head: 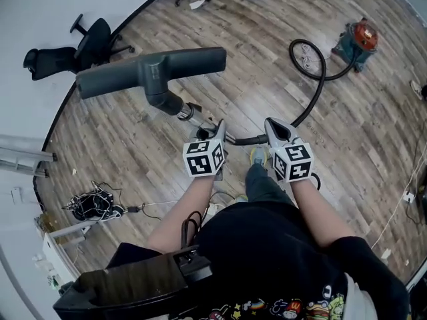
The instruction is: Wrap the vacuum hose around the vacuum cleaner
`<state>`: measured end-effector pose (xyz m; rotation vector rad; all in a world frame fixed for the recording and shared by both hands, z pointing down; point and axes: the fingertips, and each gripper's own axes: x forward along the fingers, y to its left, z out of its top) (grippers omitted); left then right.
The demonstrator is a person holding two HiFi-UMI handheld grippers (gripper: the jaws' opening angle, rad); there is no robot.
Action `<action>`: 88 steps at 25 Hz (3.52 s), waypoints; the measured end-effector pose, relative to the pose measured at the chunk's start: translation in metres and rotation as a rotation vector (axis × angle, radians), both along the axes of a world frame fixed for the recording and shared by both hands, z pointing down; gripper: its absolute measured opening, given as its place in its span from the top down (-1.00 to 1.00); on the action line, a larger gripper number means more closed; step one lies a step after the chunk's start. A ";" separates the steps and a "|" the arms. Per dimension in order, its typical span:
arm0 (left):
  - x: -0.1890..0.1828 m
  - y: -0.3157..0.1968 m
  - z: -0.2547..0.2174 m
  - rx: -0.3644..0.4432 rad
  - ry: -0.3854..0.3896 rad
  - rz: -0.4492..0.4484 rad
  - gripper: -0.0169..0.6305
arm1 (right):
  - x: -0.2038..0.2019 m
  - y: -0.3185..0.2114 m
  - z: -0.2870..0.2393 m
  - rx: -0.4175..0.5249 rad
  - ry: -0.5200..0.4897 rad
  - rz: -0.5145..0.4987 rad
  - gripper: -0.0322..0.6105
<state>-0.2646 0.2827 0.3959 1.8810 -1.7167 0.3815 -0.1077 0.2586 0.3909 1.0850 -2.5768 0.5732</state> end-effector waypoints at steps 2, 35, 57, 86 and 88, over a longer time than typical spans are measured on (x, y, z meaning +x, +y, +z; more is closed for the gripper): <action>0.000 -0.034 -0.002 -0.004 -0.020 0.020 0.45 | -0.002 -0.033 0.002 -0.013 0.000 0.001 0.82; -0.064 -0.360 -0.007 -0.004 -0.059 0.407 0.45 | -0.101 -0.326 -0.008 -0.028 0.022 0.226 0.82; 0.032 -0.612 -0.003 -0.008 -0.094 0.735 0.45 | 0.012 -0.522 0.011 -0.068 0.035 0.559 0.82; 0.124 -0.817 0.002 0.073 -0.126 1.227 0.45 | 0.069 -0.637 0.021 -0.079 0.024 1.099 0.82; 0.120 -0.834 -0.002 0.089 -0.115 1.290 0.45 | 0.057 -0.640 0.018 -0.083 0.039 1.175 0.82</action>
